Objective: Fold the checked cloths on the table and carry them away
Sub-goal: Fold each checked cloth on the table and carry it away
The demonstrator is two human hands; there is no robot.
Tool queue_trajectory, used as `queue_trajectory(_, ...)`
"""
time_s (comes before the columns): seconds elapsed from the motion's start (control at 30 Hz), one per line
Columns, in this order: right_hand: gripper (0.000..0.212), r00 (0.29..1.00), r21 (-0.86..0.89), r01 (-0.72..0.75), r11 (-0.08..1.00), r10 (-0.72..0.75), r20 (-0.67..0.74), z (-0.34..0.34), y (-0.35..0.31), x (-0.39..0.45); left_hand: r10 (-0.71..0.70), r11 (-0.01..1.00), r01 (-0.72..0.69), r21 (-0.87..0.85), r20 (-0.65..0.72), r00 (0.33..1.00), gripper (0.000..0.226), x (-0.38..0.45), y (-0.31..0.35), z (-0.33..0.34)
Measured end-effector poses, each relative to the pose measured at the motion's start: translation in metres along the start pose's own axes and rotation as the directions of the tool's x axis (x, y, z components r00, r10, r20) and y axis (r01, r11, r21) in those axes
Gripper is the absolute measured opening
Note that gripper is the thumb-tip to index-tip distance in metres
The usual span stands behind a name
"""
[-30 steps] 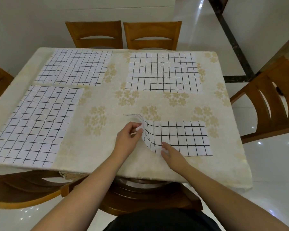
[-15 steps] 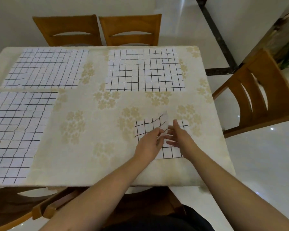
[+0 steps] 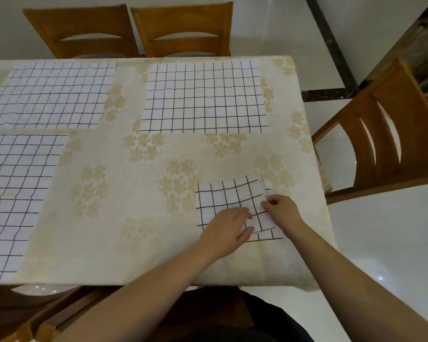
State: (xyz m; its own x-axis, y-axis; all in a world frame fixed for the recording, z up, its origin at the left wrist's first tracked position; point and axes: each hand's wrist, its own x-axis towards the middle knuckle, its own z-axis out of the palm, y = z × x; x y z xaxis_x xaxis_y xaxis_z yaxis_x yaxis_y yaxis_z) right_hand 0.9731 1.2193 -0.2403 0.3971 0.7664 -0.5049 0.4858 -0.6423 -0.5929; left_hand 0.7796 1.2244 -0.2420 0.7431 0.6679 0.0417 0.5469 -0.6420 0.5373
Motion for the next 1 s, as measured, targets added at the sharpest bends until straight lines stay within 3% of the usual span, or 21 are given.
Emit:
queue_trajectory(0.13,0.006,0.998,0.041,-0.058,0.997,0.058,0.001,-0.002,0.015,0.005,-0.036,0.995,0.039,0.092,-0.028,0.999,0.042,-0.016,-0.043,0.012)
queue_trajectory(0.23,0.021,0.996,0.046,-0.084,0.995,0.085,-0.013,-0.002,0.024,0.006,-0.070,0.974,0.060,0.219,0.037,0.997,0.051,-0.024,-0.060,0.012)
queue_trajectory(0.43,0.025,0.996,0.011,-0.084,0.996,0.084,-0.023,-0.001,0.035,0.003,-0.137,0.931,0.099,0.352,0.085,0.987,0.060,-0.028,-0.068,0.013)
queue_trajectory(0.6,0.022,0.996,-0.064,-0.052,0.997,0.048,-0.075,-0.002,0.039,0.001,-0.199,0.912,0.133,0.387,0.136,0.970,0.061,-0.034,-0.078,0.018)
queue_trajectory(1.0,0.025,0.994,-0.054,-0.054,0.997,0.048,-0.102,-0.002,0.044,0.008,-0.218,0.888,0.123,0.444,0.171,0.961,0.063,-0.035,-0.086,0.027)
